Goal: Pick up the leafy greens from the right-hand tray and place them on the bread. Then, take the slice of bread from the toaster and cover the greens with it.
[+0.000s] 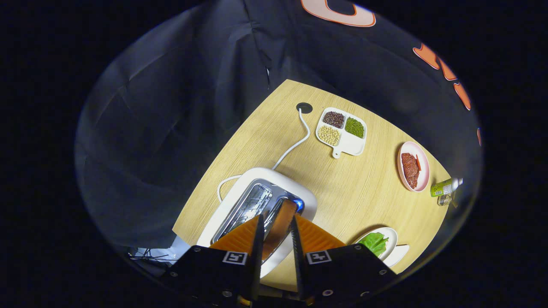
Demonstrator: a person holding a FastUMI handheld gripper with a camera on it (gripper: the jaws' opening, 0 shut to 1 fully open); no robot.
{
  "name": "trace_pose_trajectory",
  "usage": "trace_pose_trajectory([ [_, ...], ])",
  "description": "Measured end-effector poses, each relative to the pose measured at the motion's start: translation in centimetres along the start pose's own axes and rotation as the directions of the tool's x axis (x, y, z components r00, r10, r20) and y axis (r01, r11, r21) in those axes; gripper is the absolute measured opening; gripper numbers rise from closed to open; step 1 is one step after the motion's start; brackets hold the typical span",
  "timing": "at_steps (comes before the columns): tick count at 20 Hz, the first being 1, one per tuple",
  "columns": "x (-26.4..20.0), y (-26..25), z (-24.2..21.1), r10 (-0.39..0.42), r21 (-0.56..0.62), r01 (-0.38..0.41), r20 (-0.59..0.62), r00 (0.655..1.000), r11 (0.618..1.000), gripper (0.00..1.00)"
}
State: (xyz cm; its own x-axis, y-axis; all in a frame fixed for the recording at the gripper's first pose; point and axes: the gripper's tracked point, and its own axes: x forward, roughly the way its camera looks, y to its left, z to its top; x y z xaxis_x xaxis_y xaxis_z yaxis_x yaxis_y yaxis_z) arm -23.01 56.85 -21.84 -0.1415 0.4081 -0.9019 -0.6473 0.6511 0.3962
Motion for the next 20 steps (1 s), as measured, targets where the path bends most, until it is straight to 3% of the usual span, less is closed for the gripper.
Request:
trace_pose_trajectory([
  [3, -0.3, 0.0, 0.1, 0.0, 0.028, 0.0, -0.011, 1.0, 1.0, 0.18],
  [5, -0.4, 0.1, 0.2, 0.02, 0.039, -0.02, -0.016, 1.0, 0.999, 0.13],
  [15, -8.6, -2.7, 1.3, 0.191, 0.13, -0.21, 0.145, 0.971, 0.969, 0.1],
  [20, -12.0, -7.9, 0.1, 0.202, 0.142, -0.236, 0.218, 0.955, 0.961, 0.1],
])
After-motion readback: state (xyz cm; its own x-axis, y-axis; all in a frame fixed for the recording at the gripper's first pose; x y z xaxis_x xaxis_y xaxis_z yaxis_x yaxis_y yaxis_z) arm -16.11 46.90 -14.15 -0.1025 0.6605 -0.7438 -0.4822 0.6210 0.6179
